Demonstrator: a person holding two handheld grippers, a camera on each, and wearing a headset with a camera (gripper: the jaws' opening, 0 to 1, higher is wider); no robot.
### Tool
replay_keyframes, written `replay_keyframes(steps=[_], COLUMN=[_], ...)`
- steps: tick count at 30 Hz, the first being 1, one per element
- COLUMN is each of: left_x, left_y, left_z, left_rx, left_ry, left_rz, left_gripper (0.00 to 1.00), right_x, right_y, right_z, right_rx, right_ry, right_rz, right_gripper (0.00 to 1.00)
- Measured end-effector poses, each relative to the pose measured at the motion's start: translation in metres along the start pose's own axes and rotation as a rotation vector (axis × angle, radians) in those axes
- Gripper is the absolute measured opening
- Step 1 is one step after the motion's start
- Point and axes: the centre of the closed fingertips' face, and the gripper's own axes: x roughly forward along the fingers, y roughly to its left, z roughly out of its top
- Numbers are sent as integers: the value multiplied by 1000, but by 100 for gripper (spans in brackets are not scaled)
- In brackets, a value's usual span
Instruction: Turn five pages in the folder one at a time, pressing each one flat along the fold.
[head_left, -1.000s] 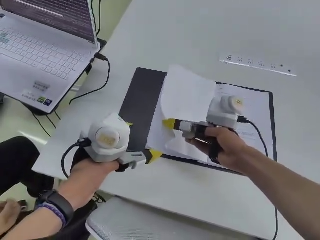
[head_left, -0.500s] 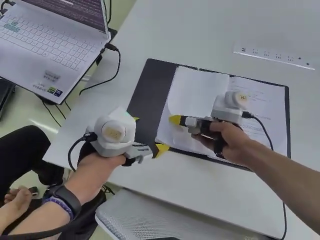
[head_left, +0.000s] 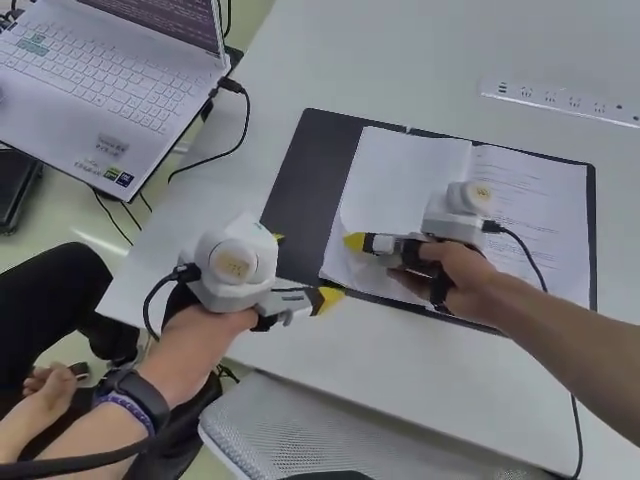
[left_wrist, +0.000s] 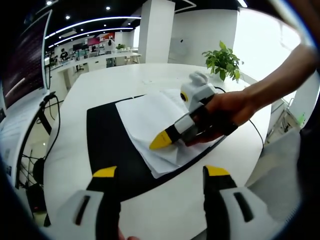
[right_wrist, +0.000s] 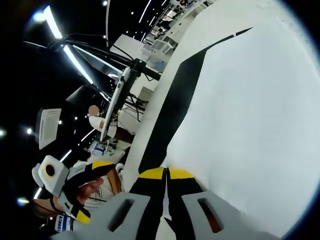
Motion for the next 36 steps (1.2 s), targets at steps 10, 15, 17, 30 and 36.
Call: replay_keyframes(steps=[10, 15, 17, 30, 36], left_x=[2, 2, 2, 7, 11], left_y=[0, 1, 1, -2, 0], left_z=[-1, -2, -2, 0, 0], left_rx=[0, 3, 3, 4, 15], left_ry=[6, 11, 11, 15, 18], left_rz=[-4, -5, -6, -14, -14], left_gripper=[67, 67, 67, 66, 61], right_x=[7, 7, 6, 5, 0], right_y=[-8, -6, -2, 13, 21], right_z=[-1, 0, 0, 2, 5], right_rx=[9, -7, -22, -25, 21], right_ry=[0, -16, -20, -43, -76], right_rz=[-9, 14, 20, 92, 125], right_gripper=[0, 3, 6, 28, 35])
